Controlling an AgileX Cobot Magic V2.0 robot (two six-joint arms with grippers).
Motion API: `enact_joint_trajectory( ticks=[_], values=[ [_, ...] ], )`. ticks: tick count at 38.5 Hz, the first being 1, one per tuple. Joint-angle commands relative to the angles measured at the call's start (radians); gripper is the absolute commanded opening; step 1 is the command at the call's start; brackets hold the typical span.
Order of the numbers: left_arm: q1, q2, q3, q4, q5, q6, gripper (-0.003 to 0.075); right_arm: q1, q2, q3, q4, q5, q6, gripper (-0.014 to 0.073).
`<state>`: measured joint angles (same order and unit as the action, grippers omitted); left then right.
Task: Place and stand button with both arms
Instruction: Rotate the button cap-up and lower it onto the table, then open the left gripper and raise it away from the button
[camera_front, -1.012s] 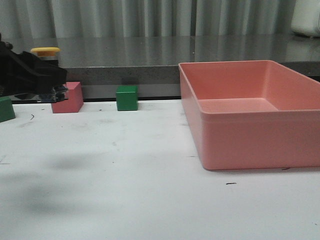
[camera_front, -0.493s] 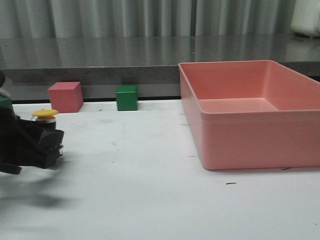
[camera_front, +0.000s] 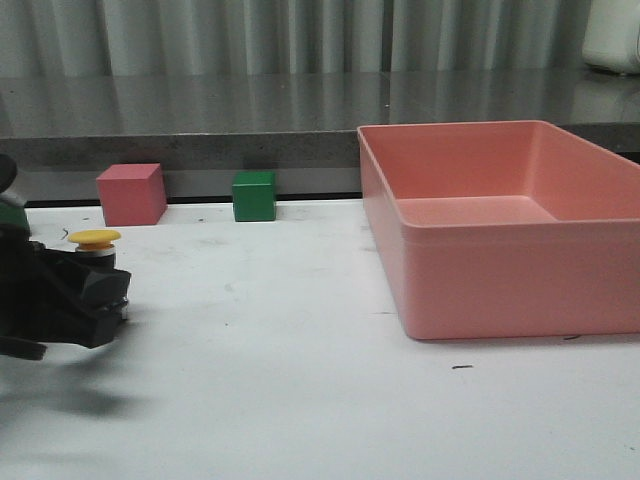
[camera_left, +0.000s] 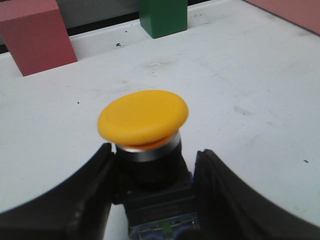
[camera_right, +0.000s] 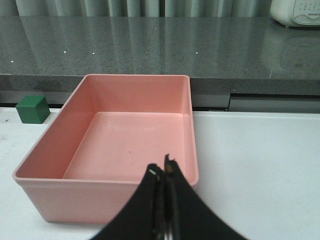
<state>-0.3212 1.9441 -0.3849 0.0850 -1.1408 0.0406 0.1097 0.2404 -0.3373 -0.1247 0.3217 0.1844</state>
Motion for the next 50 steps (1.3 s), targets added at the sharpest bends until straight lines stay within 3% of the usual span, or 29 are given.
enact_joint_trajectory(
  ticks=[1,28,34,43,50],
  values=[
    [0.002,-0.019,-0.012,-0.005,-0.22,-0.001,0.0132,-0.006,0.007,-0.029,-0.017,-0.087,-0.008,-0.007],
    [0.002,-0.102,0.013,0.07,-0.22,-0.001,0.0549,-0.006,0.007,-0.029,-0.017,-0.087,-0.008,-0.007],
    [0.002,-0.209,0.043,0.065,-0.196,-0.001,0.0561,-0.006,0.007,-0.029,-0.017,-0.087,-0.008,-0.007],
    [0.002,-0.455,0.06,0.077,0.053,-0.141,0.0557,-0.006,0.007,-0.029,-0.017,-0.087,-0.008,-0.007],
    [0.002,-0.744,0.0,0.102,0.458,-0.143,0.0515,-0.006,0.007,-0.029,-0.017,-0.087,-0.008,-0.007]
  ],
)
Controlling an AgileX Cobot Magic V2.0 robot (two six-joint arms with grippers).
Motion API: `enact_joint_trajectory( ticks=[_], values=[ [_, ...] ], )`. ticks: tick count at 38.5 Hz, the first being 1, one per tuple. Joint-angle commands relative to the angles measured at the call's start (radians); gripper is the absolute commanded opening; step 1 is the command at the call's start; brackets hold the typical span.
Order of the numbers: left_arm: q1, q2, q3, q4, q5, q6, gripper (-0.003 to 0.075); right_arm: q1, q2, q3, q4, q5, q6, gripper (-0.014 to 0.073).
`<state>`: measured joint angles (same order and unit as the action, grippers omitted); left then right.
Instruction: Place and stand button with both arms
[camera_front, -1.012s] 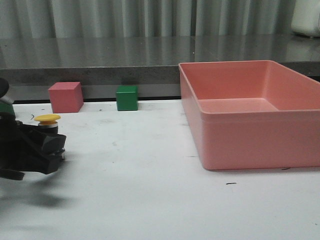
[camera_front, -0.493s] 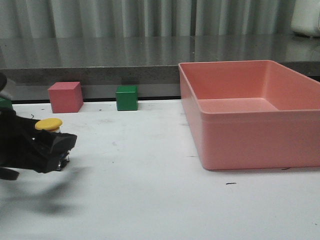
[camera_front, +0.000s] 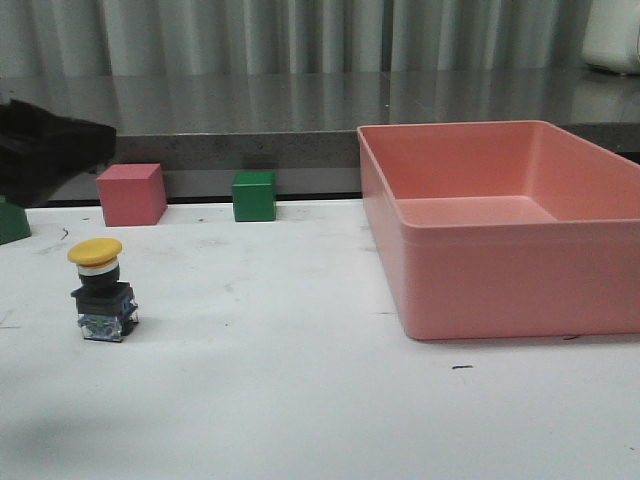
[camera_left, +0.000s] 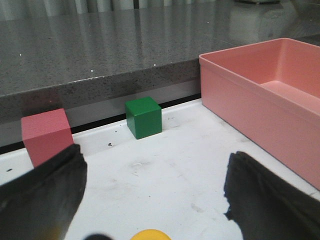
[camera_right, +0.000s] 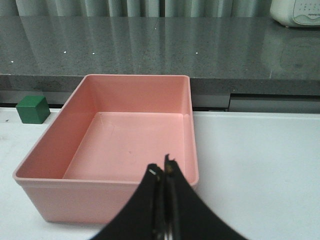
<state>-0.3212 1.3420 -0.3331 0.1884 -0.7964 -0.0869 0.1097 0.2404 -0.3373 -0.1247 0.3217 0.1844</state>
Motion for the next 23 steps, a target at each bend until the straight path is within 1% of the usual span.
enact_joint_trajectory(
  ticks=[1,4,6,10,13,16,23],
  values=[
    [0.002,-0.19,-0.07,-0.002,0.194,-0.016,0.051,-0.006,0.007,-0.029,-0.017,-0.087,-0.008,-0.007],
    [0.002,-0.333,-0.137,-0.008,0.461,-0.016,0.0489,-0.006,0.007,-0.029,-0.017,-0.087,-0.008,-0.007],
    [0.002,-0.419,-0.18,-0.032,0.6,-0.016,0.0475,-0.006,0.007,-0.029,-0.017,-0.087,-0.008,-0.007],
    [0.002,-0.57,-0.241,-0.077,0.805,-0.016,0.0439,-0.006,0.007,-0.029,-0.017,-0.087,-0.008,-0.007],
    [0.002,-0.651,-0.26,-0.098,0.903,-0.016,0.039,-0.006,0.007,-0.029,-0.017,-0.087,-0.008,-0.007],
    [0.002,-0.747,-0.261,-0.103,0.988,-0.016,0.0298,-0.006,0.007,-0.029,-0.017,-0.087,-0.008,-0.007],
    [0.002,-0.973,-0.261,-0.109,1.124,-0.016,-0.0001,-0.006,0.007,-0.029,-0.017,-0.087,-0.008,-0.007]
  ],
)
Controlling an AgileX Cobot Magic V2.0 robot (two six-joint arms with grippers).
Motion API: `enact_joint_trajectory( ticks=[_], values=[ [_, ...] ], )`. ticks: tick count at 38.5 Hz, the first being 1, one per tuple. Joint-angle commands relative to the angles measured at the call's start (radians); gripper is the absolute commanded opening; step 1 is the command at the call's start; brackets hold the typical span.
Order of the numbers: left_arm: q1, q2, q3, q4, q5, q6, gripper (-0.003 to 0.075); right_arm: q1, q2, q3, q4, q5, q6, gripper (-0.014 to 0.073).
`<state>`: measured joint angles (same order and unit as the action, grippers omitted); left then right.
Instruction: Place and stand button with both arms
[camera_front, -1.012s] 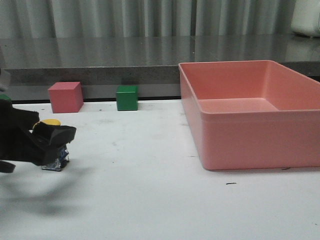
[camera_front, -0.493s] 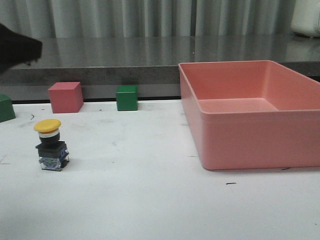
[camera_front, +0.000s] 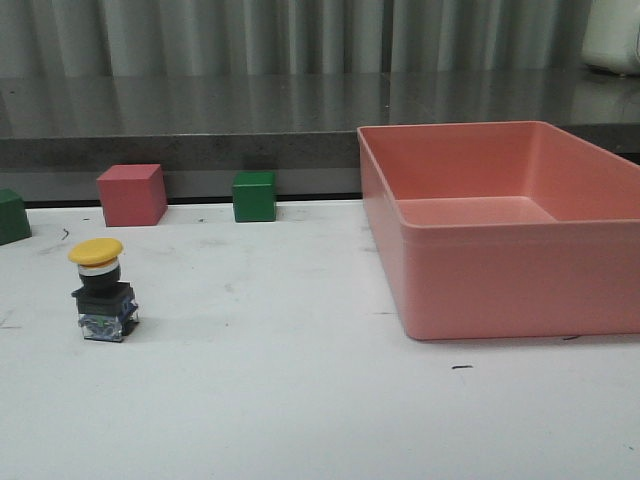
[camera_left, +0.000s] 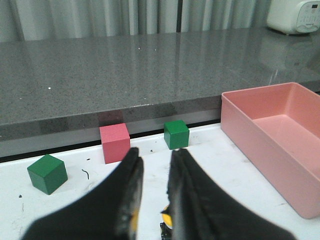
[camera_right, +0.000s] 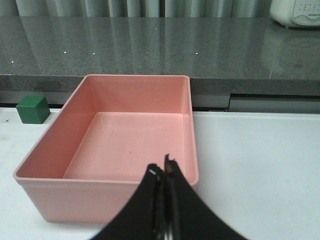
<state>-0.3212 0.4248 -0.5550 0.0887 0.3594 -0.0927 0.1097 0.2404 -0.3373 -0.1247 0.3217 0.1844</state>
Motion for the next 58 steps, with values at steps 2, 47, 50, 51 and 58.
enact_joint_trajectory(
  ticks=[2,47,50,51,58],
  values=[
    [0.002,-0.104,-0.039,-0.01,-0.019,-0.01,-0.002,-0.006,0.007,-0.029,-0.017,-0.087,-0.008,-0.007],
    [0.019,-0.235,0.039,-0.024,-0.021,-0.01,-0.002,-0.006,0.007,-0.029,-0.017,-0.087,-0.008,-0.007],
    [0.055,-0.283,0.09,-0.043,-0.021,-0.01,-0.002,-0.006,0.007,-0.029,-0.017,-0.087,-0.008,-0.007],
    [0.07,-0.301,0.11,-0.048,-0.021,-0.01,-0.002,-0.006,0.007,-0.029,-0.017,-0.087,-0.008,-0.007],
    [0.21,-0.406,0.264,-0.07,-0.078,-0.01,-0.002,-0.006,0.007,-0.029,-0.017,-0.087,-0.008,-0.007]
  ],
)
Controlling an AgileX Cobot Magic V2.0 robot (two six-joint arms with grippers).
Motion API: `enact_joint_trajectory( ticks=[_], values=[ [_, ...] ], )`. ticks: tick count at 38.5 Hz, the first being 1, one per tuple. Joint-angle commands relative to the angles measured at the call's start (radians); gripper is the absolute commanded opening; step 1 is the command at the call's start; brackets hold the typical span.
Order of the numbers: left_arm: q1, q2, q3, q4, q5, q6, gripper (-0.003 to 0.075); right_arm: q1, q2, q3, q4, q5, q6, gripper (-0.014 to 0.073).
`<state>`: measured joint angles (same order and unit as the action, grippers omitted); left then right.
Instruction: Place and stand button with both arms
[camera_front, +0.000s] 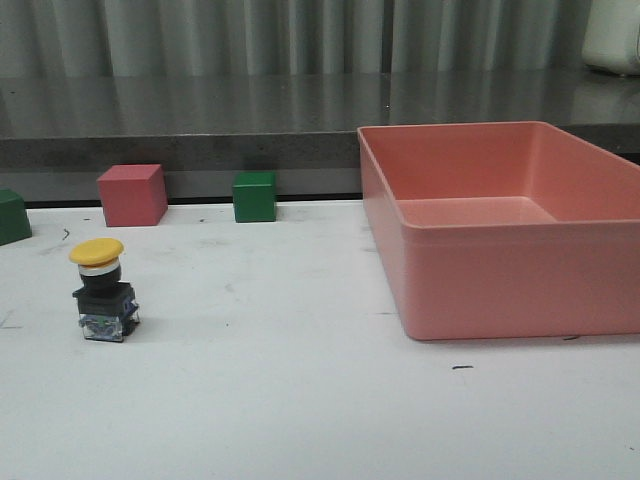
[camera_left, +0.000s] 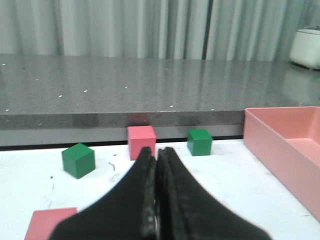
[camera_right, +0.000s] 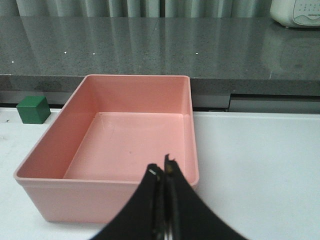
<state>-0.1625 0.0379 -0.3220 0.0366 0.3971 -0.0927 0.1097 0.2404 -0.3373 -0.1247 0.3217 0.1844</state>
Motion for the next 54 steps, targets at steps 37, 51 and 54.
enact_joint_trajectory(
  ticks=[37,51,54],
  values=[
    [0.243,-0.067,0.334,-0.048,-0.244,-0.01,-0.002,-0.006,0.007,-0.029,-0.017,-0.088,-0.008,-0.007],
    [0.243,-0.067,0.334,-0.048,-0.244,-0.01,-0.002,-0.006,0.007,-0.029,-0.017,-0.088,-0.008,-0.007],
    [0.243,-0.067,0.334,-0.048,-0.244,-0.01,-0.002,-0.006,0.007,-0.029,-0.017,-0.088,-0.008,-0.007]
  ],
)
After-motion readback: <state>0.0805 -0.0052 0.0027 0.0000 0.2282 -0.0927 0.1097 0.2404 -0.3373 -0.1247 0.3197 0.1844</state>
